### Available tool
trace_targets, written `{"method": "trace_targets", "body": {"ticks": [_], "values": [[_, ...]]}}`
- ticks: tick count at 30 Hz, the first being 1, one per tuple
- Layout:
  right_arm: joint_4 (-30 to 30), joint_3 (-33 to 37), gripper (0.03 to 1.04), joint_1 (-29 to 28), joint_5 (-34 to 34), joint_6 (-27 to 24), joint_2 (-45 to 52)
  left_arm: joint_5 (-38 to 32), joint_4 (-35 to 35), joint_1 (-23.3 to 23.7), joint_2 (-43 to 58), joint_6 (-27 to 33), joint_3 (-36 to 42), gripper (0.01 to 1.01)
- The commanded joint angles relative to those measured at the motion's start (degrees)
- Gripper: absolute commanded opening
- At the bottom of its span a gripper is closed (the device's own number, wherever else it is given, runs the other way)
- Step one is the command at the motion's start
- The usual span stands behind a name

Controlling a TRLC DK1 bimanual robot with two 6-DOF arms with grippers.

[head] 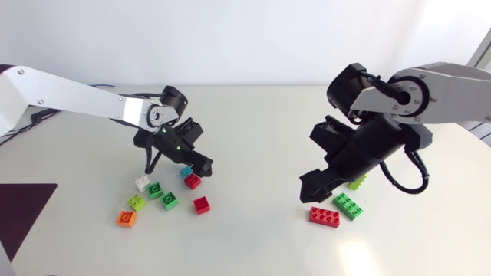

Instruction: Sort duplo bricks by size, large to the right and small to the left

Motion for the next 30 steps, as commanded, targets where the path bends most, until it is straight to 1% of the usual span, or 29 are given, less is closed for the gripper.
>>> {"method": "trace_targets", "body": {"ticks": [1,4,8,10,12,15,18,20,24,27,30], "values": [[-0.9,-1.3,0.90,0.4,-0.5,1.2,-1.0,-0.2,-1.2,0.3,-0.2,3.5,-4.0,0.985],[-0.9,-1.8,0.90,0.9,-0.5,1.6,-1.7,-0.2,-1.2,2.2,-1.8,4.9,-7.1,0.987],[-1.0,-2.2,0.90,1.0,-0.5,1.7,-2.5,-0.2,-1.2,5.2,-7.6,7.2,-12.1,0.985],[-1.0,-2.2,0.90,1.0,-0.5,1.7,-2.5,-0.1,-1.1,6.2,-10.9,7.3,-12.1,0.985],[-1.0,-2.3,0.90,1.5,-0.5,2.2,-2.6,0.0,-1.3,5.9,-13.1,6.6,-11.2,0.987],[-1.2,-2.8,0.90,1.9,-0.5,2.5,-3.8,0.1,-3.4,2.0,-15.5,5.7,-10.6,0.985],[-2.1,-2.8,0.90,1.7,-0.5,2.3,-4.5,0.4,-3.9,-2.4,-17.6,4.7,-10.8,0.987],[-2.5,-3.0,0.90,1.4,-0.4,2.3,-5.3,2.5,-5.0,-5.5,-18.3,3.8,-10.9,0.987],[-2.7,-3.6,0.90,0.9,-0.4,2.0,-6.1,3.2,-5.6,-11.6,-19.4,2.1,-13.1,0.987],[-2.8,-4.0,0.90,0.8,-0.4,1.9,-6.8,3.4,-5.6,-14.8,-20.5,2.1,-15.9,0.987],[-2.8,-4.5,0.90,0.8,-0.4,1.9,-7.1,3.4,-5.7,-16.7,-22.6,2.1,-18.5,0.987]]}}
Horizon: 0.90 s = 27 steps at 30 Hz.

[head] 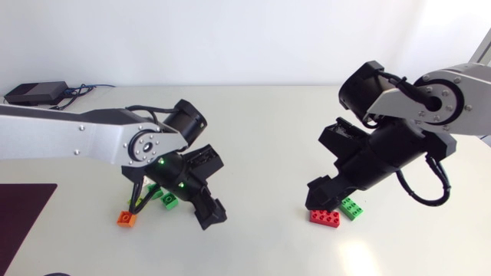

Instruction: Sort duplo bricks by size, large to the right and small to the left

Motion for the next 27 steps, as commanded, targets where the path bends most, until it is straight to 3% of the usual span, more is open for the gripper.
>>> {"method": "trace_targets", "body": {"ticks": [1,10,18,27], "values": [[-1.0,-1.8,0.90,-0.2,0.0,0.6,-0.8,0.4,-0.7,-1.3,-2.6,-1.4,-3.4,0.985],[-0.6,-2.8,0.90,-0.2,-0.1,0.8,-1.8,3.8,0.8,-0.8,-6.7,-4.3,-9.0,0.987],[-0.4,-3.5,0.90,0.0,-0.1,1.3,-2.1,4.0,3.7,-6.6,-1.1,-12.5,-5.6,0.987],[0.5,-4.7,0.90,-0.5,-0.1,1.2,-2.1,4.2,5.3,-2.7,5.8,-13.1,-3.0,0.987]]}}
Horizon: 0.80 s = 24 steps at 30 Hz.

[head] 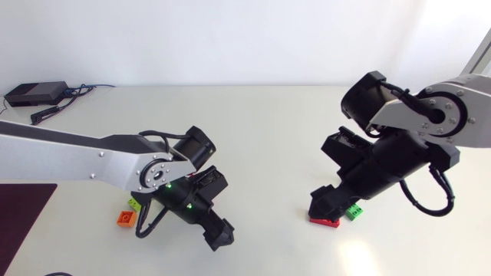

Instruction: Sort duplo bricks by size, large to the right and small to the left

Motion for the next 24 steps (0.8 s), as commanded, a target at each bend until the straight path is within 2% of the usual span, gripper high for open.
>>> {"method": "trace_targets", "body": {"ticks": [1,12,18,22,24], "values": [[0.2,-1.6,0.90,-0.5,-0.1,0.9,-0.6,0.7,0.5,1.4,3.6,-1.5,2.3,0.987],[0.5,-3.2,0.90,-1.1,-0.1,0.4,-1.4,0.6,5.1,7.9,7.8,-2.8,3.3,0.987],[0.3,-3.1,0.90,-1.3,-0.1,0.2,-1.7,-0.4,5.4,12.7,8.1,-3.0,2.7,0.987],[0.3,-2.6,0.90,-1.3,-0.2,0.5,-1.9,-1.5,6.0,14.6,3.6,-3.0,0.0,0.987],[1.5,-2.1,0.90,-1.5,0.2,2.2,-2.8,-4.4,6.3,14.7,-2.1,-3.6,-2.4,0.987]]}}
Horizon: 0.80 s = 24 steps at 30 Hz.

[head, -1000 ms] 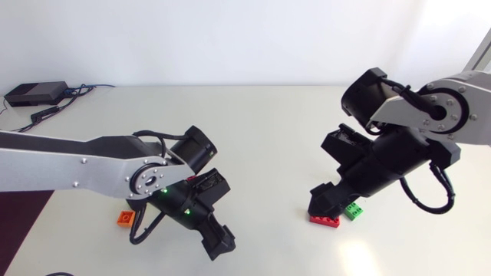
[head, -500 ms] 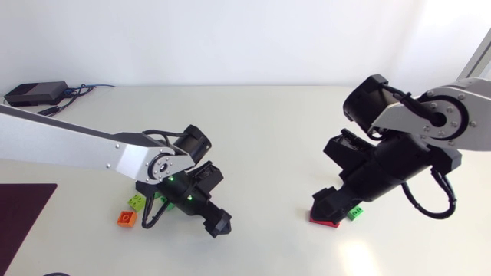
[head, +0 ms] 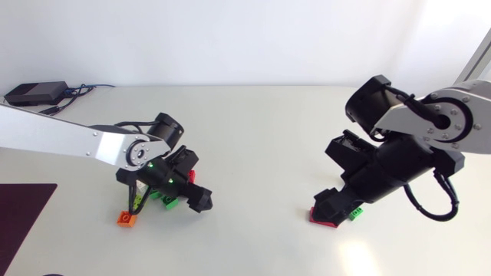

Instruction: Sort duplo bricks by size, large to the right and small to the left

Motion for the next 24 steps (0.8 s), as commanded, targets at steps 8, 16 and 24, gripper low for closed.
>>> {"method": "trace_targets", "body": {"ticks": [8,16,24], "values": [[1.2,4.0,0.90,-1.1,7.4,8.1,-9.2,-12.5,-9.8,-0.2,-21.0,-3.8,-3.7,0.987],[1.8,4.9,0.90,-7.7,8.9,8.3,-10.4,-17.6,-12.0,9.5,-25.5,-5.6,-2.4,0.987],[4.9,5.1,0.90,-11.2,11.2,10.0,-14.5,-21.3,-11.9,16.7,-30.4,-6.1,-2.3,0.987]]}}
